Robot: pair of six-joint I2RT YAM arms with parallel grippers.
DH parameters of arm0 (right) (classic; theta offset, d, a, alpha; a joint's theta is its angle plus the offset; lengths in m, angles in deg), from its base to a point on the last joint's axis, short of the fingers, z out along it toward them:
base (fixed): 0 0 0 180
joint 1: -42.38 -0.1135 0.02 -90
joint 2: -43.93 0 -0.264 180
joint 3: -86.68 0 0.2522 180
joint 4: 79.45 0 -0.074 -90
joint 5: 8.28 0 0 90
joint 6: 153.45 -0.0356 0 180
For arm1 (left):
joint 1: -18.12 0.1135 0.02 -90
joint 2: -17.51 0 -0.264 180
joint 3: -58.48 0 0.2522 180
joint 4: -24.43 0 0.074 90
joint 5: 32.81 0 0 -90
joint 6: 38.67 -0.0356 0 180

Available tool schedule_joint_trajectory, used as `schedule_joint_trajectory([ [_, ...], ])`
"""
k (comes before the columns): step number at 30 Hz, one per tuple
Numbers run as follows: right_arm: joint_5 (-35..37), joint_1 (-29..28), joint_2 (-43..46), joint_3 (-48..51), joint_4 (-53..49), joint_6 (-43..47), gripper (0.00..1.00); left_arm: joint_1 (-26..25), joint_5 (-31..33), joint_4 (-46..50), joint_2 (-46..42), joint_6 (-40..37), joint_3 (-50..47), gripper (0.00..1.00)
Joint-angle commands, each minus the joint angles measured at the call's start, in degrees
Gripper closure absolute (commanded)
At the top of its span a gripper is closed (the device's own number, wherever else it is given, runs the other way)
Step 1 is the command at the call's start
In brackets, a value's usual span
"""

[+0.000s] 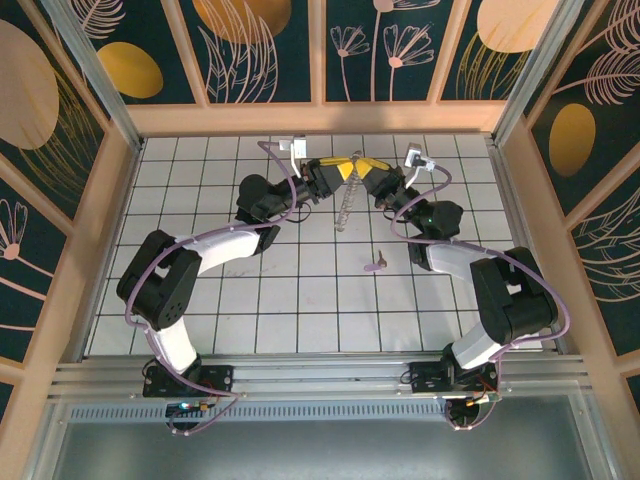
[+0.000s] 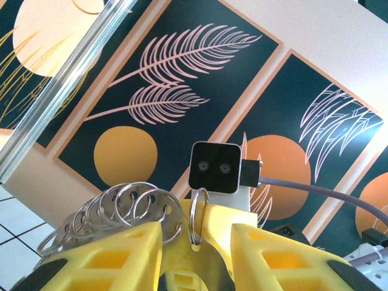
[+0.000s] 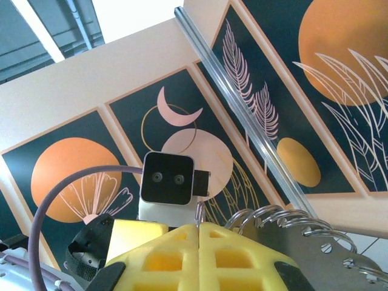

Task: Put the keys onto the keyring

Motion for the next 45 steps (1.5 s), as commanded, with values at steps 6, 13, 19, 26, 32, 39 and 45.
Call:
schedule_joint_trajectory([
  [6,-0.16,-0.67,1.62,-0.41,7.35,-0.09,1.00,-0.47,0.37,-3.23,0.82,0.64,2.10,0.67],
  [13,-0.69,-0.91,1.19,-0.40,7.29,-0.44,1.00,-0.56,0.32,-3.56,1.26,0.77,2.79,0.76],
  [19,-0.91,-1.06,0.87,-0.31,7.13,-0.57,1.00,-0.58,-0.29,-3.56,1.81,0.96,3.34,0.83],
  [26,-1.64,-1.00,0.47,-1.05,6.81,-1.02,1.00,-0.75,-0.66,-3.31,1.90,0.74,3.52,1.00],
  [32,-1.19,5.45,3.35,1.77,5.44,-5.11,0.47,-0.74,-1.69,3.92,-0.12,-4.94,4.37,1.00],
  [39,-6.10,12.18,8.66,3.38,-4.49,-2.60,0.43,-0.61,-9.67,22.45,-1.63,-19.15,11.12,1.00],
  [45,-13.37,12.91,9.55,2.68,-8.09,0.38,0.45,-0.02,-15.06,37.36,-1.68,-29.69,17.49,1.00],
])
